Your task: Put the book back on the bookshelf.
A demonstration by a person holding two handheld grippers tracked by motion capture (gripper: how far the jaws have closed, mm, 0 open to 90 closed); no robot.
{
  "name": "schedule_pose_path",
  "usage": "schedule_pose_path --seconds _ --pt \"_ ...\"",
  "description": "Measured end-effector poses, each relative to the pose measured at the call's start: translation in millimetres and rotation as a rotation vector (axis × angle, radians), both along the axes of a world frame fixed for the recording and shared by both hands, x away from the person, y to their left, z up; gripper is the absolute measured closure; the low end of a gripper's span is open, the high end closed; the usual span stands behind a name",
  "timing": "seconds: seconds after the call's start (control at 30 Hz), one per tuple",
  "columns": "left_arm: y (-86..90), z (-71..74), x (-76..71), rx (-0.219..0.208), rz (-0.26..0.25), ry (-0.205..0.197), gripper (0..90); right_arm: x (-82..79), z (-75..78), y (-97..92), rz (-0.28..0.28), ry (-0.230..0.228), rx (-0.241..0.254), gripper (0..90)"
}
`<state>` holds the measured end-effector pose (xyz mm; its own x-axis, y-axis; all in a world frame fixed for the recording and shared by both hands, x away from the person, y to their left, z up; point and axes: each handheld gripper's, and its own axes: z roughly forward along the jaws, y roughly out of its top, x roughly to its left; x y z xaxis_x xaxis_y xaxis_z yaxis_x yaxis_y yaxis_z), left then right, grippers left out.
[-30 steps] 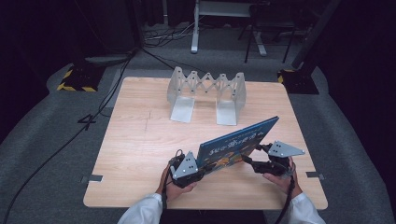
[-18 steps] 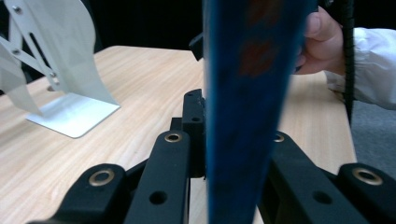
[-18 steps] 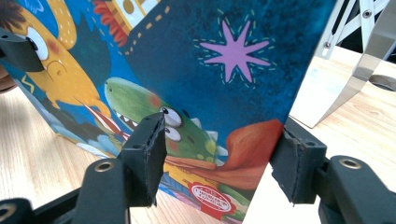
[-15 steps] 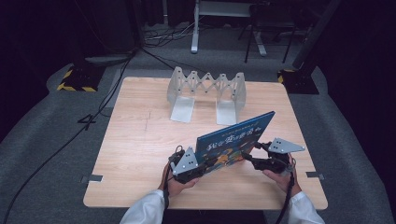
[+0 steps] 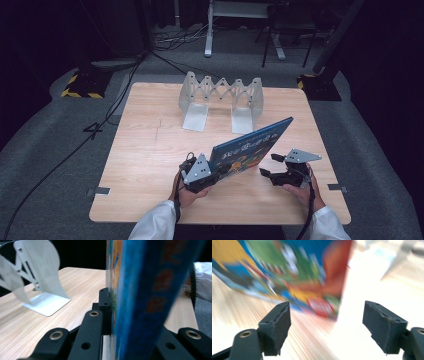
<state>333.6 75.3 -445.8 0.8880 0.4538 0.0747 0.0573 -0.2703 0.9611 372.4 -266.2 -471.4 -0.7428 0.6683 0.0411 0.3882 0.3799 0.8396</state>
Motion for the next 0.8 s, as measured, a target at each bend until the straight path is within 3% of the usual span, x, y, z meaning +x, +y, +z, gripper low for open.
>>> schedule_pose_path --seconds 0.1,0.43,0.8 --pt "4.6 1.0 2.7 -0.012 0.029 0.009 82.6 3.0 -5.6 -6.0 -0.062 0.043 -0.042 20.8" --pt "16.8 7.7 9.5 -0.038 0.101 0.021 82.7 -9.1 -24.5 -25.8 -0.097 0.077 -0.159 19.4" --pt "39.3 22.6 17.0 -0.024 0.193 -0.005 82.8 -5.9 -30.1 -28.7 -0.117 0.101 -0.173 19.7"
